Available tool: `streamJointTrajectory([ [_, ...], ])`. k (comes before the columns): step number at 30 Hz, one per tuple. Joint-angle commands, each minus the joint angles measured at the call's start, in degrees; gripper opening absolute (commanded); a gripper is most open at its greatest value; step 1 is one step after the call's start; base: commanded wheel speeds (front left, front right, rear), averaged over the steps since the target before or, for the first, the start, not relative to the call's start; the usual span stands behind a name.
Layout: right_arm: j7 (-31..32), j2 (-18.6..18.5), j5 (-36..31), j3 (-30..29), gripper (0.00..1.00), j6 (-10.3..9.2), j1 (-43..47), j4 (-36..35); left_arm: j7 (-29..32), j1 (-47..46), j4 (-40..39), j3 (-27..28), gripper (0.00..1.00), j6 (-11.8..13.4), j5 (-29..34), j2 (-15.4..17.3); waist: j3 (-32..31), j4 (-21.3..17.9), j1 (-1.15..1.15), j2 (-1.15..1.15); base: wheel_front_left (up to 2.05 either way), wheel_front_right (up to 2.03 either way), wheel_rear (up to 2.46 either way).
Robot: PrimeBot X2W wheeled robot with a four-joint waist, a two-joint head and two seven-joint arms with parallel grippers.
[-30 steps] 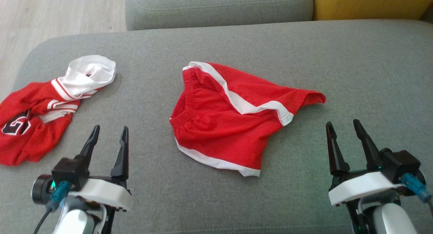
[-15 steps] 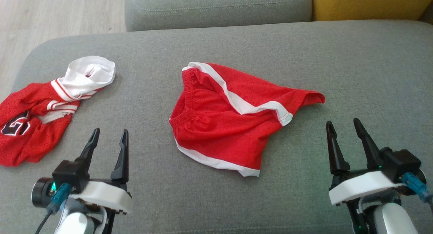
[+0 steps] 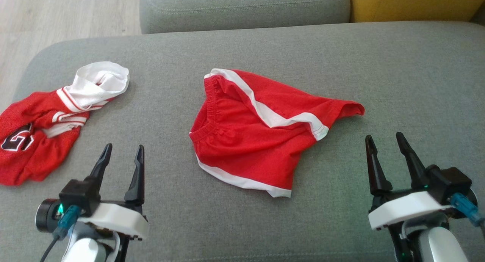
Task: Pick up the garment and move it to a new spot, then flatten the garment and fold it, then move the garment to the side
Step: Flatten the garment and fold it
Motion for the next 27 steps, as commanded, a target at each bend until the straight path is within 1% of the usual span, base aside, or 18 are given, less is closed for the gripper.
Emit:
streamJointTrajectory([
  [1, 0.0, -0.2, 0.1, 1.4, 1.00, 0.44, -0.9, -2.3, -0.2, -2.6, -1.8, 2.2, 1.00, 0.5, 0.0, 1.7, 0.0, 0.0, 0.00, 0.00, 0.00, 0.00, 0.00],
  [7, 0.1, -0.2, 0.1, 1.3, 1.00, 0.44, -1.1, -2.3, -0.3, -3.2, -1.8, 2.0, 1.00, 0.6, -0.1, 1.7, 0.4, 0.0, 0.00, 0.00, 0.00, 0.00, 0.00],
  [10, 0.2, -0.2, 0.1, 1.1, 1.00, 0.44, -1.4, -2.6, -0.2, -4.8, -2.0, 1.4, 1.00, 0.0, 0.0, 1.5, 1.2, 0.3, 0.00, 0.00, 0.00, 0.00, 0.00],
  [14, 0.2, -0.2, -0.1, 1.2, 1.00, 0.44, -2.4, -3.1, 0.5, -10.2, -1.1, -0.1, 1.00, -2.1, -0.2, 0.3, 3.0, 0.5, 0.00, 0.00, 0.00, 0.00, 0.00],
  [18, 0.2, -0.2, -0.3, 2.2, 1.00, 0.44, -3.8, -3.4, 2.2, -17.8, 2.3, -2.1, 1.00, -4.6, -0.5, -1.7, 5.5, -0.3, 0.00, 0.00, 0.00, 0.00, 0.00],
  [22, 0.5, -0.2, -0.5, 3.4, 1.00, 0.44, -5.3, -3.5, 4.3, -25.5, 8.6, -3.9, 1.00, -7.4, -1.3, -4.0, 8.3, -2.0, 0.00, 0.00, 0.00, 0.00, 0.00],
  [23, 0.5, -0.2, -0.5, 3.4, 1.00, 0.44, -5.3, -3.5, 4.3, -25.5, 8.6, -3.9, 1.00, -7.4, -1.3, -4.0, 8.3, -2.0, 0.00, 0.00, 0.00, 0.00, 0.00],
  [27, 0.2, -0.2, -0.7, 3.9, 1.00, 0.44, -6.5, -3.3, 6.0, -32.2, 17.6, -5.3, 1.00, -10.6, -2.5, -6.2, 10.6, -4.1, 0.00, 0.00, 0.00, 0.00, 0.00],
])
